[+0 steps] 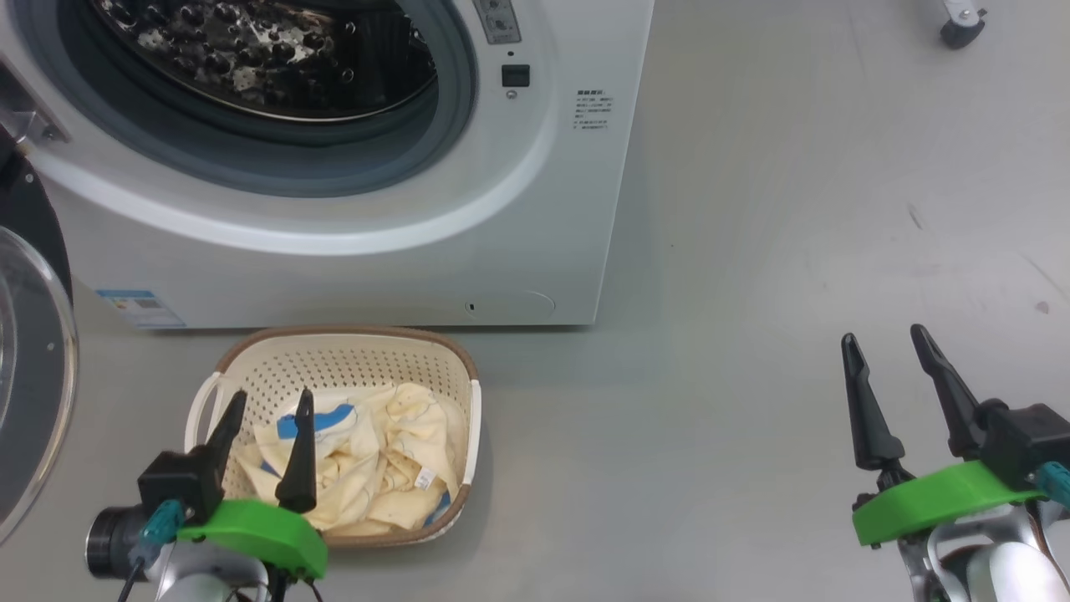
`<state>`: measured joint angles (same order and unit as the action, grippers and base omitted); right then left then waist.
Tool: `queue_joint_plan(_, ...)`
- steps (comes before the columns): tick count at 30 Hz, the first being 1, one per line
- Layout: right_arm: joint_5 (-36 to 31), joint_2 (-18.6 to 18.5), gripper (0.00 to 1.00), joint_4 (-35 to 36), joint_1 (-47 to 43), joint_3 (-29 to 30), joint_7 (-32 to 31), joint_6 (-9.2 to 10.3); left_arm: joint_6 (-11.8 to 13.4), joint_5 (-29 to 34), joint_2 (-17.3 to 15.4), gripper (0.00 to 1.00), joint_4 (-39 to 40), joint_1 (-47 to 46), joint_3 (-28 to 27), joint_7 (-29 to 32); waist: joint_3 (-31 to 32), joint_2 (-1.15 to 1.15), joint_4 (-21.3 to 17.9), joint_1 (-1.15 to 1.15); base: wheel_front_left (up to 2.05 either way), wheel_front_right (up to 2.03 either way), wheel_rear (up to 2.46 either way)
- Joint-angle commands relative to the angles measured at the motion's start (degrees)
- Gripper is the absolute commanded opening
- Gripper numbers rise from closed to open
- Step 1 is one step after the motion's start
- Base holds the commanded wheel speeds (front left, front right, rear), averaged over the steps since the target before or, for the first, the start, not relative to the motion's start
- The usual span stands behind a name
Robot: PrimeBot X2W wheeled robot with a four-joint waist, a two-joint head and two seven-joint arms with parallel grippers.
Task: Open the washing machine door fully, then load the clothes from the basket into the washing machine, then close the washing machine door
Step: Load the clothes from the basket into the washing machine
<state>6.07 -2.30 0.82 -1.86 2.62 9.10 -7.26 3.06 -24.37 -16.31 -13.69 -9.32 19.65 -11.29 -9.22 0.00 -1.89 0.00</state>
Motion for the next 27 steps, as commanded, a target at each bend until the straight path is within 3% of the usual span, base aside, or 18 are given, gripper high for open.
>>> queue_joint_plan(1,0.33,-0.58,1.0,2.2,2.48,-1.27,0.57,-0.23,-0.3,-0.34,-1.16,1.0,0.77,-3.59,-1.97,-0.04,-1.15,0.0,0.03,0.0,0.0,0.0,0.0)
queue_joint_plan(8,0.4,-0.58,1.0,3.23,4.82,-1.92,0.76,-0.23,-3.51,-1.22,0.1,1.0,-8.21,-8.71,-0.28,0.23,-7.18,0.0,-0.35,0.0,0.0,0.0,0.0)
queue_joint_plan(17,-0.04,-0.58,1.0,3.35,10.29,-4.65,1.82,-0.23,-8.94,-3.66,2.06,1.0,-28.88,-20.03,1.84,1.84,-18.39,0.0,-2.06,0.0,0.0,0.0,0.0)
queue_joint_plan(27,0.5,-0.58,1.0,3.37,15.21,-6.49,3.32,-0.23,-10.51,-8.16,2.03,1.0,-41.8,-29.89,5.79,3.19,-28.97,0.0,-4.7,0.0,0.0,0.0,0.0)
